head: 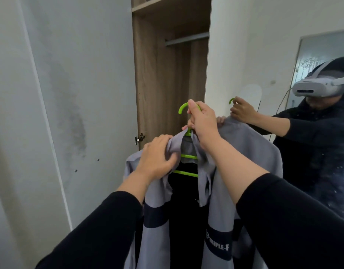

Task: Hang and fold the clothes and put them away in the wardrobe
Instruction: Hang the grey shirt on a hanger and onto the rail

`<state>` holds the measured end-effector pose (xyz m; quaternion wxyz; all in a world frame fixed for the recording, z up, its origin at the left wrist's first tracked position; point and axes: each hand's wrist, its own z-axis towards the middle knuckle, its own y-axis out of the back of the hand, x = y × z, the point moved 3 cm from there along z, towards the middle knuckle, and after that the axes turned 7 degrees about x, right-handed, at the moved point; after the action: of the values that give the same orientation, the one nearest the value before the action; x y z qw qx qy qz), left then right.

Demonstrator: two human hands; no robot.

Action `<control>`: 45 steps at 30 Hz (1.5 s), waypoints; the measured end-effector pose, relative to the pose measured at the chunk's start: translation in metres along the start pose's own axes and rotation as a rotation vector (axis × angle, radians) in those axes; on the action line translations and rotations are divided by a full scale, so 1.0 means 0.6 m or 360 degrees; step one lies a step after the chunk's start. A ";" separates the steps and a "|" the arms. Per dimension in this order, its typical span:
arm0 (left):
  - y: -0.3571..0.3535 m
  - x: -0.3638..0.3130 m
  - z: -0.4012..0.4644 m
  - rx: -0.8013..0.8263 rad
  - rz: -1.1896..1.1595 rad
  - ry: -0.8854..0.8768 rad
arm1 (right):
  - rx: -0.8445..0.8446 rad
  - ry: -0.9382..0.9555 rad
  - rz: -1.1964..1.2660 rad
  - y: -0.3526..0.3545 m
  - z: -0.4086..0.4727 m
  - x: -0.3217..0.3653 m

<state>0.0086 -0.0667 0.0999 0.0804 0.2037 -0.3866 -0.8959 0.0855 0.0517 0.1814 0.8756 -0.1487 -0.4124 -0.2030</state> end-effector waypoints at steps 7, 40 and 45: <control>-0.013 0.015 0.045 -0.0107 0.0148 0.0261 | 0.0202 -0.0160 -0.0521 0.021 0.014 -0.023; -0.074 0.148 0.259 0.0521 -0.1129 0.1226 | -0.0386 -0.1090 -0.0012 -0.002 0.124 -0.188; -0.074 0.179 0.352 0.0497 -0.0944 0.1105 | -0.0409 -0.0873 -0.0221 0.001 0.259 -0.210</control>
<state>-0.1783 0.0707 0.1655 -0.0857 0.6019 -0.3921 -0.6904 -0.0897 0.1479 0.1785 0.6896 -0.2789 -0.6135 -0.2650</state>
